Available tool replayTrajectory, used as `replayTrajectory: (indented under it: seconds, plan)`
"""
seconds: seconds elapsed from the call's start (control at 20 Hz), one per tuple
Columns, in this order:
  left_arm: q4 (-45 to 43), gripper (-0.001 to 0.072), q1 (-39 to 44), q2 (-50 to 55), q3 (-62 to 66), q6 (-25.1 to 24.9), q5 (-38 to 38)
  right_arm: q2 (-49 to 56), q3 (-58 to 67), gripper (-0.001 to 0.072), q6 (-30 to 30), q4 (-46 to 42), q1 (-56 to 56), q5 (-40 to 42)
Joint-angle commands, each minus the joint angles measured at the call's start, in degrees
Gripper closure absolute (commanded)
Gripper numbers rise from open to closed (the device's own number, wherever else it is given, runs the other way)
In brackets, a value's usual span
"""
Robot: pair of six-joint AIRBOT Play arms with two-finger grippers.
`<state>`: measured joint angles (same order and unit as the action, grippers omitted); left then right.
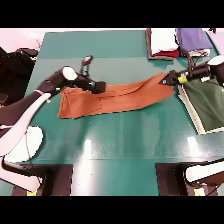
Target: Fold the shirts.
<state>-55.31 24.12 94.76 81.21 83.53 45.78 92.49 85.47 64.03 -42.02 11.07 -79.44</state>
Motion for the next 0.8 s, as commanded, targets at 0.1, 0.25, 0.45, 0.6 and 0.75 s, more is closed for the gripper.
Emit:
replayTrajectory:
  seconds: [0.1,0.25,0.45,0.6,0.75]
  plan:
    - [0.28,0.0686,6.16,11.82,11.91,0.22,2.25,-6.84,10.01,0.0698,5.16,0.42,-7.74,-1.97]
    - [0.00,0.0685,6.84,14.38,13.55,1.11,3.65,-7.54,14.58,0.0697,7.54,0.31,-12.11,-2.03]
    - [-2.67,0.0685,6.78,14.64,13.55,2.03,5.73,-7.52,17.40,0.0697,9.05,0.33,-15.98,-1.11]
    - [-2.93,0.0686,6.21,14.10,13.62,2.03,6.69,-7.41,17.40,0.0697,9.31,0.50,-18.29,-0.17]
    - [-4.94,0.0686,2.71,11.96,16.81,2.01,11.45,-7.23,17.40,0.0697,9.46,0.52,-21.24,2.56]
